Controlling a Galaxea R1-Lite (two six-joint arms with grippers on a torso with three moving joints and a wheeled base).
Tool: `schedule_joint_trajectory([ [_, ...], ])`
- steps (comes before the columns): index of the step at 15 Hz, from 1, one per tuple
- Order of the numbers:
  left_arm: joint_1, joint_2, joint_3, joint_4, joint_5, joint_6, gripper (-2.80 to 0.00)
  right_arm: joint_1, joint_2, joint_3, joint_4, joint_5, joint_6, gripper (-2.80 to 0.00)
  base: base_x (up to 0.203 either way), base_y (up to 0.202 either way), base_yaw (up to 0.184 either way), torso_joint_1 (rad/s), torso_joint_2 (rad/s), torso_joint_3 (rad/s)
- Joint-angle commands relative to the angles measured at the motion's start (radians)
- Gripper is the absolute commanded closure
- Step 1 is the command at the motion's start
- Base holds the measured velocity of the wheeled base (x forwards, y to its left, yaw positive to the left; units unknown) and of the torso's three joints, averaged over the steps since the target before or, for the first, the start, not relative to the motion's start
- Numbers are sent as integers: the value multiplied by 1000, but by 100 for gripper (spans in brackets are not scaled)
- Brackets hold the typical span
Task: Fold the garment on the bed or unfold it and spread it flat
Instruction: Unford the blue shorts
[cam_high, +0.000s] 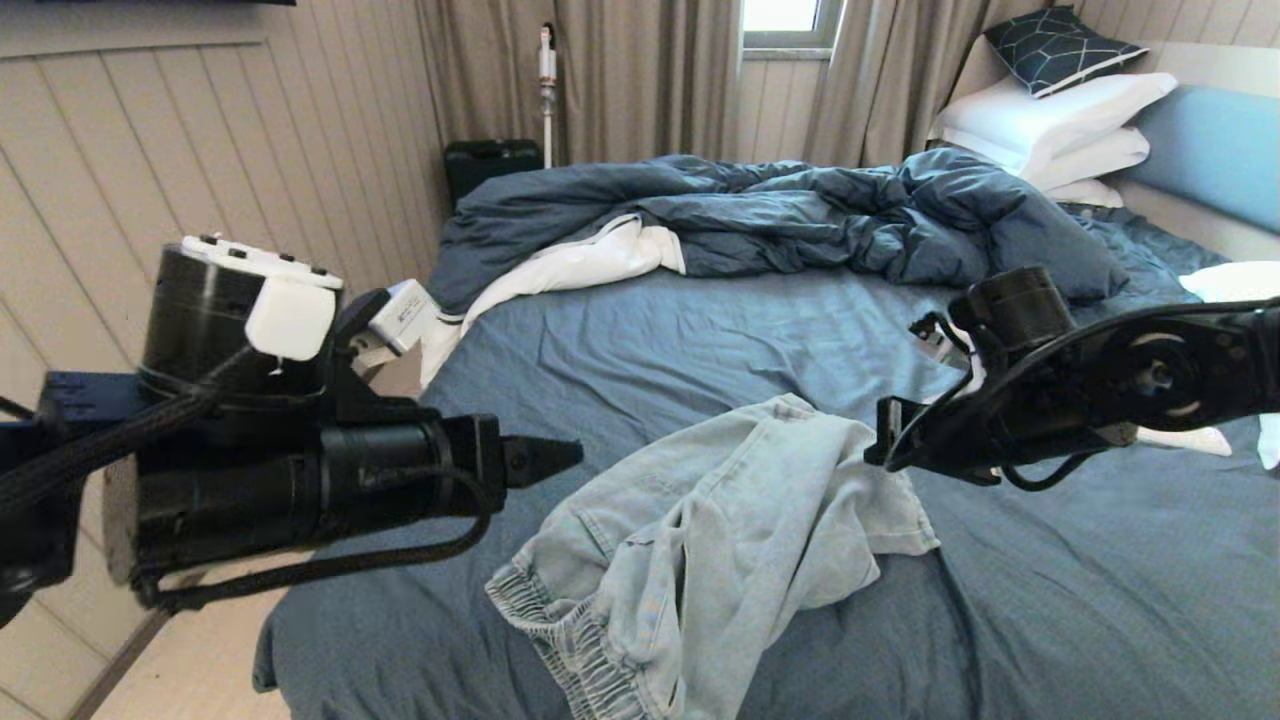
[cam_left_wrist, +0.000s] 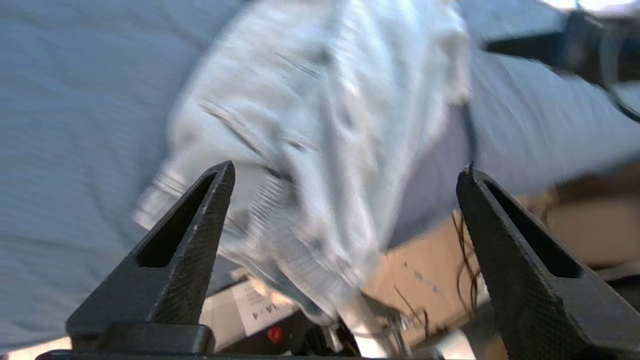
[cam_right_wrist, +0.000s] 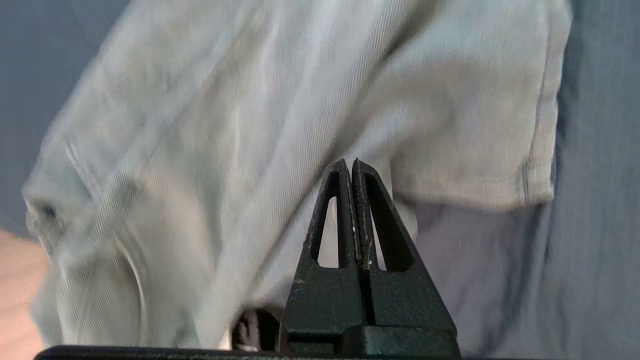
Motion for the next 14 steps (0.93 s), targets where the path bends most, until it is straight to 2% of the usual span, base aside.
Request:
schedule_joint_trajectory([
  [1,78,125,-38,-3,-25,-3,-280,-3,77,-63,3,0,27,0,0,0,0,0,0,0],
  [4,153,294,-106,-5,-52,-4,-280,-3,122,-118,2,-1,49,0,0,0,0,0,0,0],
  [6,173,394,-163,-4,-56,-6,-280,3,136,-143,5,-3,49,0,0,0,0,0,0,0],
  [10,178,549,-222,-3,-47,-10,-280,5,127,-124,5,0,51,0,0,0,0,0,0,0],
  [14,156,667,-239,2,5,-9,-280,5,121,-118,1,3,51,0,0,0,0,0,0,0],
])
